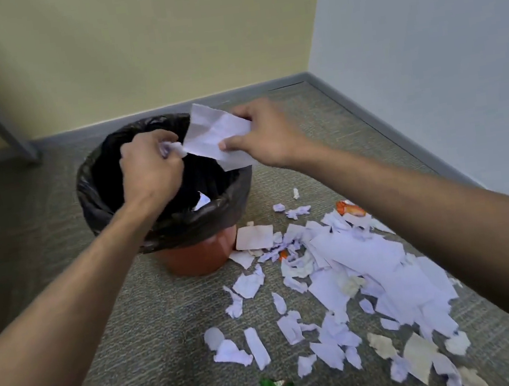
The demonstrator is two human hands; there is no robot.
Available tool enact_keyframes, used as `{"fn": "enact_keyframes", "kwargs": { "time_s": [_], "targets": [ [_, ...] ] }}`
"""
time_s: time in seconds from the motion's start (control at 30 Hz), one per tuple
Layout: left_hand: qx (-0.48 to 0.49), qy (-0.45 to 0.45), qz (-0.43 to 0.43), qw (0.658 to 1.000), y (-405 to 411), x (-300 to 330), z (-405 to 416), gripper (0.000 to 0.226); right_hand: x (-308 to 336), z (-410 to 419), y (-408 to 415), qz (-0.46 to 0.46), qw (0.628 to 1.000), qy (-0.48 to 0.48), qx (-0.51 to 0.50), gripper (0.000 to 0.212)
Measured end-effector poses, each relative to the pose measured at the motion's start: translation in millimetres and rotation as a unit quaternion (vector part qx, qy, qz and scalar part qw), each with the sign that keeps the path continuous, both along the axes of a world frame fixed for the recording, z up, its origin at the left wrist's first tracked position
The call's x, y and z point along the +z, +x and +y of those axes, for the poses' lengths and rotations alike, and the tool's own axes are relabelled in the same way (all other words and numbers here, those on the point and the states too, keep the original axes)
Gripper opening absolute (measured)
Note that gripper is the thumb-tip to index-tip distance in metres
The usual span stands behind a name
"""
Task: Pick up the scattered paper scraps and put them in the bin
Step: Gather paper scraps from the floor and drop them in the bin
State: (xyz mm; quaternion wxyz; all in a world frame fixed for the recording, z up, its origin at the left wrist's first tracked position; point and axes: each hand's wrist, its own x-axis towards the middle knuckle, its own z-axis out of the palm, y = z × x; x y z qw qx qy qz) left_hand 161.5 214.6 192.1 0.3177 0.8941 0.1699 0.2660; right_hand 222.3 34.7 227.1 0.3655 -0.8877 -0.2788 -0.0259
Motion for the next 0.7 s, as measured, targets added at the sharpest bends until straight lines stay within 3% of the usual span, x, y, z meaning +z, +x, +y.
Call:
{"fn": "enact_keyframes", "kwargs": {
  "time_s": [0.13, 0.23, 0.37, 0.53, 0.6, 0.7],
  "targets": [
    [-0.004, -0.065, 0.087, 0.994, 1.9, -12.4, 18.2, 0.052, -17.0, 34.5, 11.5, 0.041, 0.999, -0.003, 0.025, 0.030],
    [-0.017, -0.088, 0.077, 0.993, -4.5, -24.0, 8.1, 0.063, -27.7, 29.5, 9.8, 0.045, 0.998, 0.014, 0.033, 0.042],
    [-0.031, -0.013, -0.033, 0.999, -20.0, -37.2, -11.8, 0.050, -39.6, -14.0, -10.3, 0.042, 0.999, -0.004, 0.029, 0.042],
    [-0.110, 0.113, -0.162, 0.974, -53.6, -56.5, -50.6, 0.026, -67.8, -85.0, -49.8, 0.061, 0.996, -0.061, 0.016, 0.036],
    [-0.147, 0.118, -0.162, 0.969, -69.9, -69.4, -69.4, 0.021, -86.0, -111.2, -69.1, 0.077, 0.994, -0.083, 0.012, 0.032],
    [-0.216, 0.114, -0.082, 0.966, -92.9, -97.6, -97.5, 0.017, -122.1, -140.7, -100.2, 0.112, 0.988, -0.107, 0.008, 0.031]
  ]
}}
